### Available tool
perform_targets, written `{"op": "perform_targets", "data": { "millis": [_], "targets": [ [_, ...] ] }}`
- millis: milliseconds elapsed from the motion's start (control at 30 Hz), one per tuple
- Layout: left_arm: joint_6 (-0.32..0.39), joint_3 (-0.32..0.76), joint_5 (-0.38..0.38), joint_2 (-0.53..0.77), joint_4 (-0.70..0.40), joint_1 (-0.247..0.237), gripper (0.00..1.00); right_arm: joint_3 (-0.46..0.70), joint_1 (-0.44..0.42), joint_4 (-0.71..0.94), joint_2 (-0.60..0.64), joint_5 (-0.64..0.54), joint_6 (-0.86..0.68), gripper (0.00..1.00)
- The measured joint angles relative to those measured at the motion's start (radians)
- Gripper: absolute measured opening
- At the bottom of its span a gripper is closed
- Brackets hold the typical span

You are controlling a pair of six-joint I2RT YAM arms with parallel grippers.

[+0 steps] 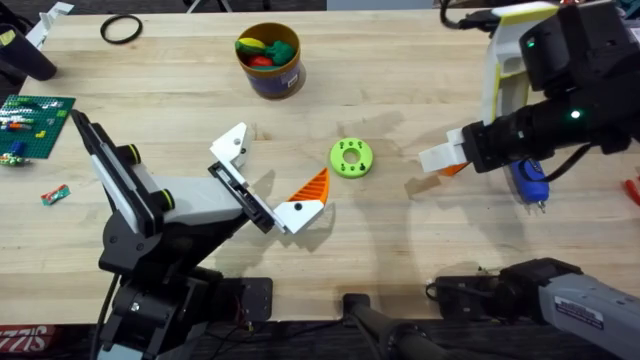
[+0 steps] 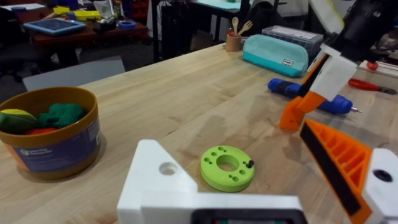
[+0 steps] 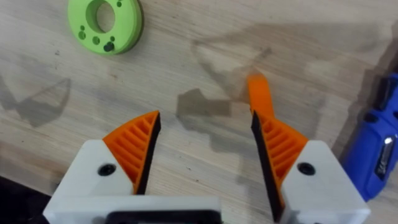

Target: Pick up the gripper from the table and insert it into the empty holder that is missing its gripper. Then pick up a screw, insert it into the mounting hole, and use the screwdriver to tighten it. Finally, clean up the table by picking up the vegetable and placing it into the bucket.

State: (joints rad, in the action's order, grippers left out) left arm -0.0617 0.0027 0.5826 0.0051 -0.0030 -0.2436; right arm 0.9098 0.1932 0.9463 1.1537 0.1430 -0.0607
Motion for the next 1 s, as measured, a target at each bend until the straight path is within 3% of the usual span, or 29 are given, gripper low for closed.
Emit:
{"op": "perform_targets", "data": {
  "millis": [333, 533, 700, 1000],
  "targets": [
    [0.0, 0.002, -0.002, 0.0, -0.013, 0.0, 0.999, 0.014, 0.005, -0.038, 0.014, 0.001, 0.0, 0.891],
    [0.0, 0.002, -0.002, 0.0, -0.025, 0.0, 0.999, 0.068, 0.005, -0.098, -0.052, -0.002, -0.016, 0.891],
    [0.0, 0.002, -0.003, 0.0, -0.044, 0.0, 0.999, 0.075, 0.007, -0.059, -0.096, -0.1, -0.029, 0.891],
    [0.0, 0.002, -0.003, 0.0, -0.045, 0.0, 0.999, 0.075, -0.031, 0.081, -0.05, -0.211, -0.038, 0.891]
  ]
}}
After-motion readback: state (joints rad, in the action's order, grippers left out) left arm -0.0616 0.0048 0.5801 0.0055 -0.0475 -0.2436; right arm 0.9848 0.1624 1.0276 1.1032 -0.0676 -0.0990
